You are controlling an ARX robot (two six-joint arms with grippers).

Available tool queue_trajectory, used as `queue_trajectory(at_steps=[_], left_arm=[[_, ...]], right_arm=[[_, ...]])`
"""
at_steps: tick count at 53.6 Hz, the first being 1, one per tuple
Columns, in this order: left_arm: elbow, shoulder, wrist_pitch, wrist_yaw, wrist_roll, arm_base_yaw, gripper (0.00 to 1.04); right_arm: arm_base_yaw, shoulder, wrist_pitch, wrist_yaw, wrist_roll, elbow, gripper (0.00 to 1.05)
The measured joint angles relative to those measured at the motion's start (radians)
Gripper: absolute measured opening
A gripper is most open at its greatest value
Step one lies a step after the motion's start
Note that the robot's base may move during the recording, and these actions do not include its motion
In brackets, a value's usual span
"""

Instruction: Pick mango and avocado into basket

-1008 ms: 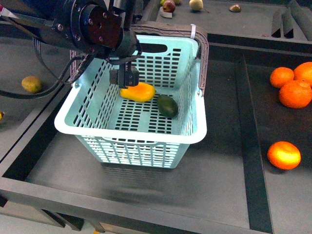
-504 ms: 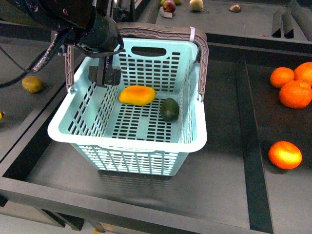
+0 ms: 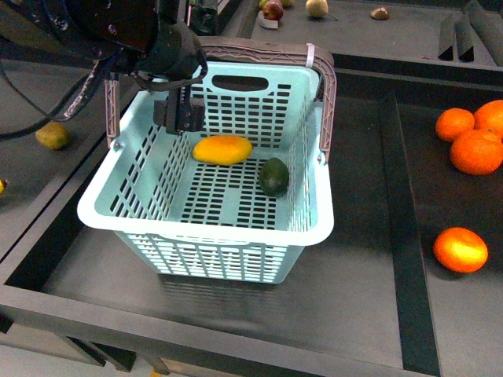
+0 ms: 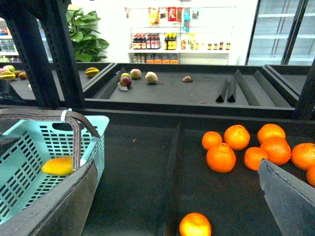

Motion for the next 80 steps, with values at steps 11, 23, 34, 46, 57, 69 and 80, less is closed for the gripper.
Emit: queue_trajectory(at_steps=[11,23,34,46,57,69,80], left_arm=[[0.134,0.029,-0.033,0.01,-0.005,-0.013,0.97],[0.019,-0.102,-0.069,0.021,0.01,-0.013,0.97],[-0.141,-0.261,-0.086,0.02,0.047,0.015,0.97],[-0.36,-0.494,-0.138,0.01,0.172,0.08,0.97],[-0.614,-0.93,-0.153,-0.056,0.636,0.251,0.97],[-0.846,-1.043,0.201,0.15,1.153,0.33,0.79],[-1.069,-1.183,0.385,0.173,1.545,0.339,0.32]], right_arm=[[0.0,0.0,0.0,0.0,0.0,0.0,0.97],[0.0,0.0,0.0,0.0,0.0,0.0,0.97],[0.0,0.0,0.0,0.0,0.0,0.0,0.97],[0.0,0.0,0.0,0.0,0.0,0.0,0.97],[0.0,0.0,0.0,0.0,0.0,0.0,0.97],[0.0,0.0,0.0,0.0,0.0,0.0,0.97],[0.0,0.0,0.0,0.0,0.0,0.0,0.97]])
